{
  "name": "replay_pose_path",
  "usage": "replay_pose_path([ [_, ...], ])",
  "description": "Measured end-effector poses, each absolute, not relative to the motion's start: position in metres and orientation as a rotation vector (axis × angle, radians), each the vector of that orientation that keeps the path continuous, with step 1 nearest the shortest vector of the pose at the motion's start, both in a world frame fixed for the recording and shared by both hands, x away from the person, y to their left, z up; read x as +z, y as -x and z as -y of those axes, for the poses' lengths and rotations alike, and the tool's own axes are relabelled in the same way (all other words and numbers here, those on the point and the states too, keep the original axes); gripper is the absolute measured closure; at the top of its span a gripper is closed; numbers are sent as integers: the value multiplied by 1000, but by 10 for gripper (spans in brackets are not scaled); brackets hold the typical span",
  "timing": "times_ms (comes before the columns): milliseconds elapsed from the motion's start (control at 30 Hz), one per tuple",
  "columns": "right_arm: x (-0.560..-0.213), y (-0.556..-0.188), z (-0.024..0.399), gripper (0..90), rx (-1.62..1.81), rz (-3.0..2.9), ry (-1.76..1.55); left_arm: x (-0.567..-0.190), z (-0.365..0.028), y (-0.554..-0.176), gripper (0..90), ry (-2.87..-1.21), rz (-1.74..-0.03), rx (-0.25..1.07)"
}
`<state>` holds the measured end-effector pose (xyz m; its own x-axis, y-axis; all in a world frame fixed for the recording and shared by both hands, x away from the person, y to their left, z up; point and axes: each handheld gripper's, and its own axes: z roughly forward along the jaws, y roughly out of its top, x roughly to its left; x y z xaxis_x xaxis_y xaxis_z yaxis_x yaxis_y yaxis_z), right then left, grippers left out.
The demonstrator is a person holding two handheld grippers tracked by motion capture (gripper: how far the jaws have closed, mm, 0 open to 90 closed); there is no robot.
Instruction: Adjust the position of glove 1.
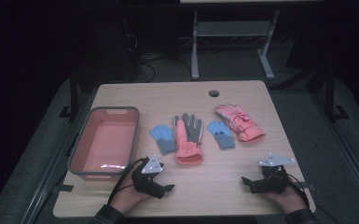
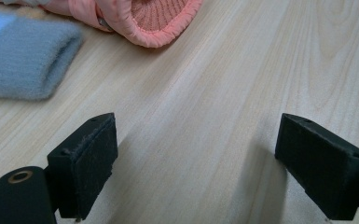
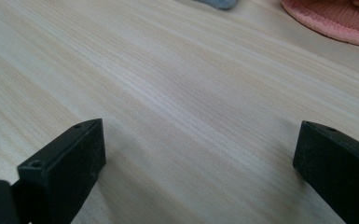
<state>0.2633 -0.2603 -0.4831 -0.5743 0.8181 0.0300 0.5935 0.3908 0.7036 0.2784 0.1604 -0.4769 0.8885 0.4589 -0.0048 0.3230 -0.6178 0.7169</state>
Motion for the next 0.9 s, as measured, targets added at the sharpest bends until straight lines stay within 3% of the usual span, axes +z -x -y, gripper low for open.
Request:
replay_pose_path([
  [300,-480,-265,258,25,952,-2354,-1250,-477,-161,-278,124,-2286,-558,231],
  [433,-473,-268,256,149,914,-2395,-1240,-477,-161,-278,123,-2287,-558,232],
  [500,-472,-269,255,149,904,-2404,-1238,-477,-161,-278,123,-2288,-557,233],
  [633,-463,-275,253,287,951,-2388,-1209,-477,-160,-278,123,-2278,-565,230],
  [833,-452,-282,250,594,1004,-2391,-1186,-477,-161,-278,123,-2280,-563,231],
  [900,-451,-283,249,633,1015,-2391,-1175,-477,-161,-278,124,-2279,-563,229],
])
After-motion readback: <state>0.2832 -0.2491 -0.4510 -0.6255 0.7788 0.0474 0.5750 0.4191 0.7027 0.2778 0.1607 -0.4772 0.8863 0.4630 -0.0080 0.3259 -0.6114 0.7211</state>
